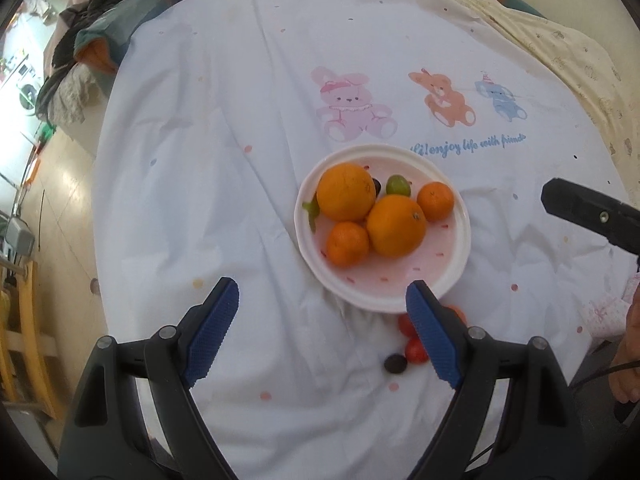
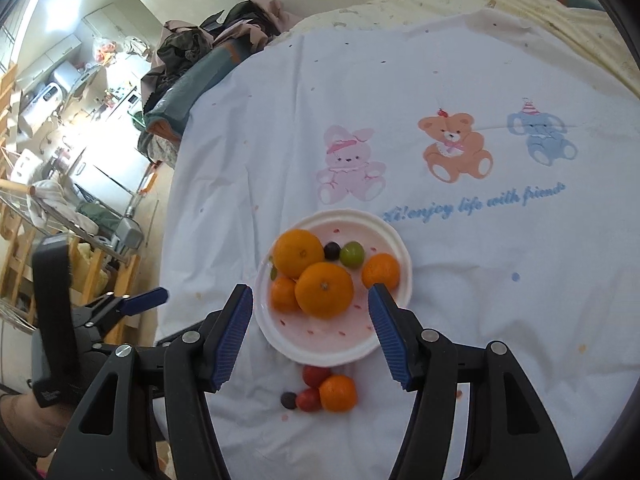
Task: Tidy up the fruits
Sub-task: 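Lift both open tools away from the plate, then grasp the dark plum with the left tool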
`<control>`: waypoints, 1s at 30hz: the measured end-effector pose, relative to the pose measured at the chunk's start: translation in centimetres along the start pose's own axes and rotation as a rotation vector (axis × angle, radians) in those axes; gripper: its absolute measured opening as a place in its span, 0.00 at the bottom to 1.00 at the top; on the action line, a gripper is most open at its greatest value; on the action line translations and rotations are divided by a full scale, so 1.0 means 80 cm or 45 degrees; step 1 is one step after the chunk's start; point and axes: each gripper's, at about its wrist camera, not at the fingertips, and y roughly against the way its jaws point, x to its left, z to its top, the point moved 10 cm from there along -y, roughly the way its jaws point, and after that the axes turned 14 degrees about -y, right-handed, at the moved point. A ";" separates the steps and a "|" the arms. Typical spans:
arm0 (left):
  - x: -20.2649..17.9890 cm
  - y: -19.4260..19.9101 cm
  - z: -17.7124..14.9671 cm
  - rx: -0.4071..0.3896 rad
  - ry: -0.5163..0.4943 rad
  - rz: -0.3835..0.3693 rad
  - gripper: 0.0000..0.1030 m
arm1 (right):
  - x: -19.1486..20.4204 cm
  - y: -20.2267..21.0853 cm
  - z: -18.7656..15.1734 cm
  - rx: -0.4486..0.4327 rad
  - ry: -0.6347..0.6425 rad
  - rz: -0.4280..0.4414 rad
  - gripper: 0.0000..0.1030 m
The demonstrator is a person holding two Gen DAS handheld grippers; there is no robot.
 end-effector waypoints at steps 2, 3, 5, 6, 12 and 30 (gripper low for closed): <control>-0.003 0.006 -0.009 -0.008 0.016 -0.007 0.81 | -0.007 0.004 -0.010 0.003 -0.019 -0.004 0.61; -0.005 0.007 -0.014 -0.009 0.022 -0.016 0.81 | -0.011 0.006 -0.016 0.005 -0.035 -0.008 0.61; -0.012 0.004 -0.025 -0.001 0.021 -0.038 0.81 | -0.022 0.008 -0.029 0.011 -0.070 -0.016 0.61; -0.016 0.000 -0.032 0.006 0.013 -0.048 0.81 | -0.028 0.008 -0.035 0.015 -0.094 -0.012 0.61; -0.053 -0.051 -0.073 0.171 -0.244 -0.057 0.71 | -0.065 0.001 -0.069 0.056 -0.227 -0.021 0.61; -0.153 -0.120 -0.102 0.465 -0.686 -0.247 0.47 | -0.142 -0.011 -0.082 0.109 -0.376 -0.177 0.61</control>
